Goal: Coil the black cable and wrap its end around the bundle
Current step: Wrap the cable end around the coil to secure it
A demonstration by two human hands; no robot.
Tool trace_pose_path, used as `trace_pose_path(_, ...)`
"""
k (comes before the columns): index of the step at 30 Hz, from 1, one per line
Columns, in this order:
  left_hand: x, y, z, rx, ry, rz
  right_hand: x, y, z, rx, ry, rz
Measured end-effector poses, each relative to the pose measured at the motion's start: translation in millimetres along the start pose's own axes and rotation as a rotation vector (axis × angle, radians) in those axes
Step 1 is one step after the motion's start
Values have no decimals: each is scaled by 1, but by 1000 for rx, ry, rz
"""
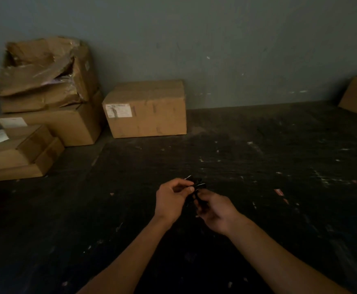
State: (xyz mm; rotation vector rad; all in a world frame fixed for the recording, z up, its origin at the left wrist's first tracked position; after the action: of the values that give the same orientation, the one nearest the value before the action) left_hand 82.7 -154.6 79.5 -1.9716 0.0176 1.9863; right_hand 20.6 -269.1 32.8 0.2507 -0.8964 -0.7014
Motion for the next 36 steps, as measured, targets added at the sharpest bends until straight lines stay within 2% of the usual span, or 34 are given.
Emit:
trace_pose_path(3, -1, -6, -1, -45, 39, -36, 9, -2, -2, -52, -131, 320)
trace_pose_path(6, -1, -7, -1, -39, 66, -124, 27, -2, 4, -130, -348, 503)
trace_pose_path(9, -2, -7, -1, -10, 96, -211, 37, 7, 10, -58, -477, 641)
trace_pose_path(13, -5, -15, -1, -60, 100, -191, 40, 12, 11, 30, -526, 727)
trace_pose_path(15, -6, -17, -1, -63, 102, -188, 45, 16, 14, 58, -609, 811)
trace_pose_path(22, -7, -8, -3, 61, 58, -195, 63, 30, 31, -42, -917, 1271)
trace_pose_path(28, -6, 2, 2, 209, 12, -199, 57, 41, 40, -35, -1193, 1577)
trace_pose_path(30, -5, 4, 4, 243, 7, -174, 56, 39, 39, -9, -1189, 1567)
trace_pose_path(36, -2, 2, 6, 296, -10, -128, 55, 28, 30, 59, -945, 1269)
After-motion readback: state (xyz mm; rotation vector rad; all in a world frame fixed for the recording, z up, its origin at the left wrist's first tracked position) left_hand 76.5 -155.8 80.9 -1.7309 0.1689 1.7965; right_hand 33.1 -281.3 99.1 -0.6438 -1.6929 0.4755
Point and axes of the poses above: each hand's wrist, its own z-axis away from the middle knuckle, its own y-axis out of the palm, x = y × z, the point moved 9 cm from there along -z, towards the middle knuckle, and after that the axes turned 1 degree about x, right-handed, at the moved point
